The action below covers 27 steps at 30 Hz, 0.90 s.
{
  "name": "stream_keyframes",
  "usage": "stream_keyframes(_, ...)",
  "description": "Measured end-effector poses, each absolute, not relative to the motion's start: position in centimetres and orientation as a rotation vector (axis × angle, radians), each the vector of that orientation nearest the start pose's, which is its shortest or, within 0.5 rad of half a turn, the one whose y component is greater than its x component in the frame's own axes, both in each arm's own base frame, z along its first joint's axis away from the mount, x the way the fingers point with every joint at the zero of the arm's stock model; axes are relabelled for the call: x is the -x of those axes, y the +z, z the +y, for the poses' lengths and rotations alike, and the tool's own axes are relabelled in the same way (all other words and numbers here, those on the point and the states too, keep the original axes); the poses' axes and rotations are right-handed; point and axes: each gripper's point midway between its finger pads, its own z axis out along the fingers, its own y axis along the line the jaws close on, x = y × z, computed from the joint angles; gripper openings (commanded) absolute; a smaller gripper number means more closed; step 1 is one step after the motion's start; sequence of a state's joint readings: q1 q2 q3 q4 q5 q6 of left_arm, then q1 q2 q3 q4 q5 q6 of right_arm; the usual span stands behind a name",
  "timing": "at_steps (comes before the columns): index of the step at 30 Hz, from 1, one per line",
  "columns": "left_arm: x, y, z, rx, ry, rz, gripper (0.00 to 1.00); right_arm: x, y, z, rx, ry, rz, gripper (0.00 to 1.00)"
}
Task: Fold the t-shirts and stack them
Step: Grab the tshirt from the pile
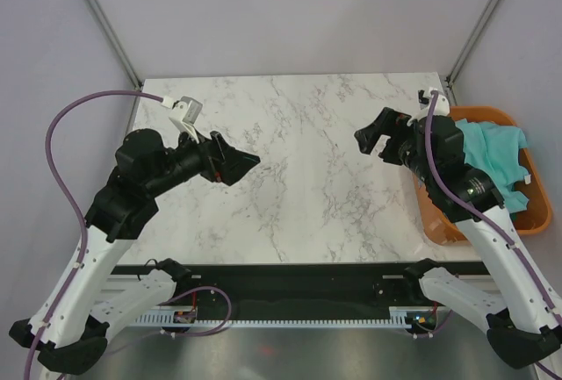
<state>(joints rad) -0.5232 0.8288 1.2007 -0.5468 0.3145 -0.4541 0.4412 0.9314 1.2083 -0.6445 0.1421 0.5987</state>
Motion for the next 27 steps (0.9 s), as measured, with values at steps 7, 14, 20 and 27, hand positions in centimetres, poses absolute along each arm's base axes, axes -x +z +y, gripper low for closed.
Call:
stream_keyframes(7, -19.8, 37.2, -19.7, -0.306, -0.975, 1.816, 1.00, -27.9, 32.8, 10.8, -0.327, 0.450, 1.925, 0.98)
stream_keyframes(14, -19.1, 36.2, -19.3, -0.306, -0.975, 1.821, 1.00, -31.4, 29.4, 3.5, -0.588, -0.038, 1.937, 0.98)
stream_keyframes(20, -19.0, 35.4, -19.3, -0.306, -0.974, 1.835, 1.00, -33.0, 23.5, -7.8, -0.910, -0.462, 1.989, 0.97)
stream_keyframes(27, -18.8, 35.5, -19.1, -0.307, -0.975, 1.828, 1.00, -31.3, 21.7, -15.0, -1.117, -0.602, 1.956, 0.85)
